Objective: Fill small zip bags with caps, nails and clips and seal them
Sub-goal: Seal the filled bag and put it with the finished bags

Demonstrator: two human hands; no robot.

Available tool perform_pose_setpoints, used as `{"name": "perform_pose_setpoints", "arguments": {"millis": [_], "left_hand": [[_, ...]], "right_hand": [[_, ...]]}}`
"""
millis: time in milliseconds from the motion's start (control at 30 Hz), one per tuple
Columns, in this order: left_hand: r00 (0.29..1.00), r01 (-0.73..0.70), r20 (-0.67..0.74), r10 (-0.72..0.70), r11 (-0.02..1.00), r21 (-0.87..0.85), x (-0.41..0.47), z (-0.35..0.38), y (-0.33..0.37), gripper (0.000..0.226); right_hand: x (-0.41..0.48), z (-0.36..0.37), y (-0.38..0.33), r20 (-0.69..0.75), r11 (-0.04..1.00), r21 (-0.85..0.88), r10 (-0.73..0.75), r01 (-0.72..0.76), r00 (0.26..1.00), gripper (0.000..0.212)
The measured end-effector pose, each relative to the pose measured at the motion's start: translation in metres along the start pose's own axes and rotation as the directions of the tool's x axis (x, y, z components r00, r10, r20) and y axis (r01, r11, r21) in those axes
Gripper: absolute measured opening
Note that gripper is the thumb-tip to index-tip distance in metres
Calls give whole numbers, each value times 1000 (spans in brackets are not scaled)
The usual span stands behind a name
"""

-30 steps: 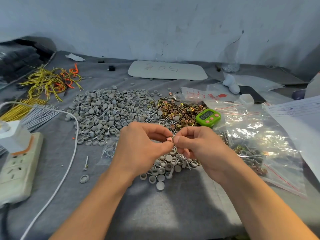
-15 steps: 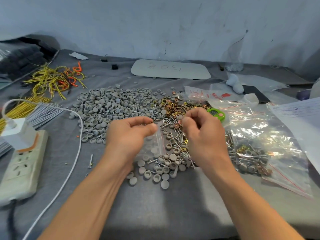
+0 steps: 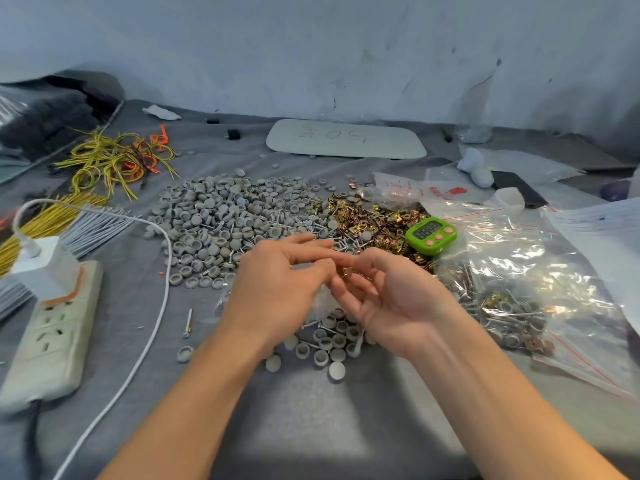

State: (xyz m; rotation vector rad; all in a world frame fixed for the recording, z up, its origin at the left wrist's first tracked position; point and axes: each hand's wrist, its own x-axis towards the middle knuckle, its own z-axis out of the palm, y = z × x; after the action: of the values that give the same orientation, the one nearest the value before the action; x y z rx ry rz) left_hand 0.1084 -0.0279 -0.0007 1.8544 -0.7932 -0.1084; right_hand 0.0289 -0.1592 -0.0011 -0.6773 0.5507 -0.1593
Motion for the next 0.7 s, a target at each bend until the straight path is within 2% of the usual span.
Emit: {"name": "perform_pose_setpoints", "arguments": {"millis": [67, 100, 133, 200, 267, 367, 500, 700], "left_hand": [[1000, 21, 16, -21, 1000, -6, 3, -10, -2, 40], [998, 35, 52, -37, 999, 36, 5, -16, -4, 51], [989, 36, 141, -51, 994, 108, 5, -23, -7, 71], [927, -20, 356, -119, 932, 362, 5, -29, -13, 114], [879, -74, 430, -206, 832, 550, 5, -25, -14, 138], [898, -48, 383, -217, 817, 575, 8, -15, -13, 138], [927, -2, 316, -201, 841, 541, 10, -16, -15, 132], [960, 64, 224, -166, 914, 401, 8, -10, -21, 133]], "right_hand": [[2, -4, -7, -40, 1000, -4, -31, 31, 999, 28], [3, -6, -9, -78, 998, -23, -55, 53, 995, 36], [4, -6, -10, -110, 996, -47, -79, 74, 991, 41], [5, -7, -9, -149, 987, -128, -112, 93, 983, 37], [7, -8, -8, -172, 975, -204, -124, 87, 977, 31], [6, -5, -6, -158, 975, -216, -77, 42, 984, 30], [4, 5, -4, -49, 974, -224, 5, -16, 999, 27], [3, 20, -10, 210, 951, -308, 87, -18, 974, 54]]}}
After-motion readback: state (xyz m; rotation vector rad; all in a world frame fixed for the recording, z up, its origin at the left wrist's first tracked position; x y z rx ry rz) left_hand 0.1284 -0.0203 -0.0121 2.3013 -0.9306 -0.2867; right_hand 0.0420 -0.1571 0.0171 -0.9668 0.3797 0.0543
